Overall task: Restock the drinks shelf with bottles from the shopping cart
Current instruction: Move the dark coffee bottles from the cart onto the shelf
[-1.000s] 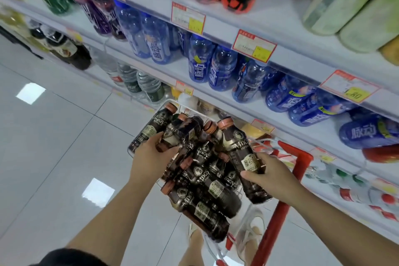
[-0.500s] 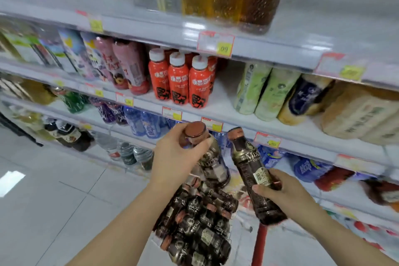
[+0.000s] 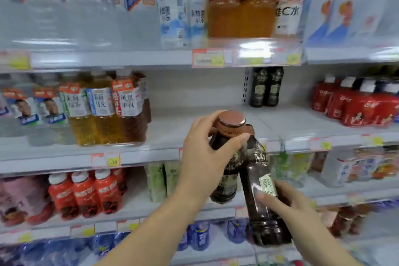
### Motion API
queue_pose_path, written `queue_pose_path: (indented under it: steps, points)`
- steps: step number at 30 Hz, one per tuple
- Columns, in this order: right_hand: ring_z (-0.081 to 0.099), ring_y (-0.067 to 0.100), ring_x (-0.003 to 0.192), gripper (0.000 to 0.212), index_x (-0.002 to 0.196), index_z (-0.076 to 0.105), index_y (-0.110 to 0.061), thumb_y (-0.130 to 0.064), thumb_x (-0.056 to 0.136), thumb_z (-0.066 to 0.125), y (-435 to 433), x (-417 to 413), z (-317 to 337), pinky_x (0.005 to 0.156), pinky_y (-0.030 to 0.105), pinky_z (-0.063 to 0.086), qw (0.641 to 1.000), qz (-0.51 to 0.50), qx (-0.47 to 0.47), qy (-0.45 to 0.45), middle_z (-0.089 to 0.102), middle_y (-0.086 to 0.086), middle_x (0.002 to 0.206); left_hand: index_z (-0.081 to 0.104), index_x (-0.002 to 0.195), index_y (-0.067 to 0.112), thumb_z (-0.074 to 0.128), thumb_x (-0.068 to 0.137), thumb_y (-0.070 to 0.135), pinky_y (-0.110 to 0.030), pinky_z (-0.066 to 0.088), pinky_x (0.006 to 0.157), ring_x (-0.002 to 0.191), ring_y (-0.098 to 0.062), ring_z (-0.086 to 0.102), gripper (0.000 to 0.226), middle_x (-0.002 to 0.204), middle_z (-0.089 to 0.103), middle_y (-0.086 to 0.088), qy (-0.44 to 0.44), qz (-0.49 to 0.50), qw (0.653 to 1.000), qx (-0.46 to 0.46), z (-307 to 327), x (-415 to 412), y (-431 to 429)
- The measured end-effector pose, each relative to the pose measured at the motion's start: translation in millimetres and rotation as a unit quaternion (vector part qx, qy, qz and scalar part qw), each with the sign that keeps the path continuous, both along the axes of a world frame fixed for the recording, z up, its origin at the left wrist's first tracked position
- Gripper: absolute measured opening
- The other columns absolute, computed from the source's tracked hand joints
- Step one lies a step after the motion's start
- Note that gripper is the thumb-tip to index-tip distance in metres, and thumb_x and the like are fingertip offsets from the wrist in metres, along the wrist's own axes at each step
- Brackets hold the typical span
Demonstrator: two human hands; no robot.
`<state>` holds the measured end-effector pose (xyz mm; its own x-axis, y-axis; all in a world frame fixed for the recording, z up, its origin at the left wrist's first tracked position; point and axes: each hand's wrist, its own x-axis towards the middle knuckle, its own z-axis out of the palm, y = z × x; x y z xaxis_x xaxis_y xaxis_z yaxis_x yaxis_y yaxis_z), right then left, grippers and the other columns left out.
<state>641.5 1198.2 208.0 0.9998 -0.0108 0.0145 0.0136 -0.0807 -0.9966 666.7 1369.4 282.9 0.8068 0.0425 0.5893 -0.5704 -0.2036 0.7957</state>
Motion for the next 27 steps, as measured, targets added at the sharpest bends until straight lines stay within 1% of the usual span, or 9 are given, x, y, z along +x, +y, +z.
queue_pose_path:
  steps: [2,4,7,11,15,18,21,24,27]
  points:
    - [0.07,0.016,0.068,0.054,0.097,0.067,-0.012,-0.024,0.048,0.088,-20.8,7.3,15.2,0.057,0.026,0.052,0.999,-0.026,0.041,-0.006,0.075,0.005,0.08,0.056,0.099,0.046,0.073,0.072,0.036,-0.013,0.043,0.084,0.097,0.0,0.057,0.033,0.1,0.056,0.012,-0.045,-0.017,0.998,0.031,18.0,3.4,-27.4]
    - [0.07,0.025,0.07,0.047,0.094,0.067,-0.01,-0.024,0.053,0.084,-41.2,16.3,29.2,0.06,0.033,0.054,0.996,-0.042,0.08,-0.004,0.074,0.012,0.081,0.053,0.099,0.048,0.072,0.075,0.032,-0.005,0.038,0.08,0.096,0.003,0.053,0.034,0.098,0.051,0.014,-0.077,-0.027,0.995,0.063,30.9,8.5,-52.7]
    - [0.07,0.036,0.078,0.036,0.095,0.067,-0.006,-0.028,0.067,0.072,-72.6,36.5,45.6,0.068,0.042,0.056,0.993,-0.057,0.107,-0.005,0.072,0.019,0.088,0.052,0.107,0.044,0.072,0.078,0.029,-0.003,0.034,0.082,0.096,0.006,0.05,0.039,0.1,0.048,0.012,-0.107,-0.03,0.988,0.106,41.2,25.8,-87.1]
    - [0.068,0.042,0.082,0.046,0.095,0.066,-0.001,-0.033,0.062,0.071,-112.0,72.5,64.7,0.081,0.053,0.054,0.991,-0.054,0.124,-0.002,0.072,0.023,0.088,0.055,0.12,0.029,0.072,0.079,0.025,-0.003,0.033,0.084,0.095,0.008,0.047,0.045,0.101,0.045,0.014,-0.128,-0.015,0.976,0.173,42.4,64.6,-127.2]
    - [0.067,0.036,0.067,0.043,0.093,0.064,0.002,-0.031,0.066,0.07,-147.2,112.4,71.6,0.067,0.043,0.054,0.989,-0.054,0.135,-0.002,0.071,0.023,0.08,0.052,0.124,0.03,0.07,0.081,0.029,-0.013,0.039,0.087,0.097,0.001,0.049,0.046,0.101,0.044,0.015,-0.116,0.001,0.968,0.223,37.5,107.4,-161.0]
    - [0.067,0.037,0.07,0.041,0.098,0.064,0.001,-0.029,0.072,0.073,-171.1,141.5,67.8,0.067,0.044,0.054,0.99,-0.057,0.128,-0.001,0.071,0.024,0.085,0.049,0.125,0.035,0.066,0.083,0.034,-0.025,0.043,0.089,0.1,-0.005,0.049,0.045,0.106,0.042,0.015,-0.08,0.01,0.96,0.268,35.6,138.6,-183.3]
    - [0.067,0.035,0.068,0.039,0.098,0.063,0.0,-0.028,0.074,0.074,-191.5,165.9,62.4,0.064,0.042,0.055,0.991,-0.071,0.115,-0.007,0.07,0.024,0.087,0.047,0.128,0.033,0.063,0.085,0.035,-0.023,0.04,0.087,0.1,-0.006,0.047,0.046,0.107,0.04,0.016,-0.057,0.023,0.945,0.32,34.9,168.0,-204.7]
    - [0.067,0.035,0.068,0.028,0.095,0.064,-0.003,-0.023,0.077,0.073,-208.2,182.6,60.0,0.061,0.042,0.056,0.991,-0.091,0.095,-0.012,0.069,0.023,0.089,0.047,0.132,0.029,0.065,0.084,0.034,-0.029,0.041,0.094,0.107,-0.014,0.048,0.051,0.115,0.045,0.009,-0.033,0.033,0.929,0.366,36.8,198.3,-223.5]
    - [0.069,0.025,0.062,0.025,0.097,0.065,-0.008,-0.023,0.078,0.072,-225.3,196.1,57.3,0.048,0.031,0.053,0.992,-0.091,0.083,-0.019,0.07,0.016,0.086,0.055,0.122,0.028,0.07,0.079,0.035,-0.038,0.045,0.092,0.105,-0.019,0.052,0.046,0.114,0.054,0.001,-0.013,0.048,0.921,0.386,38.8,228.3,-237.5]
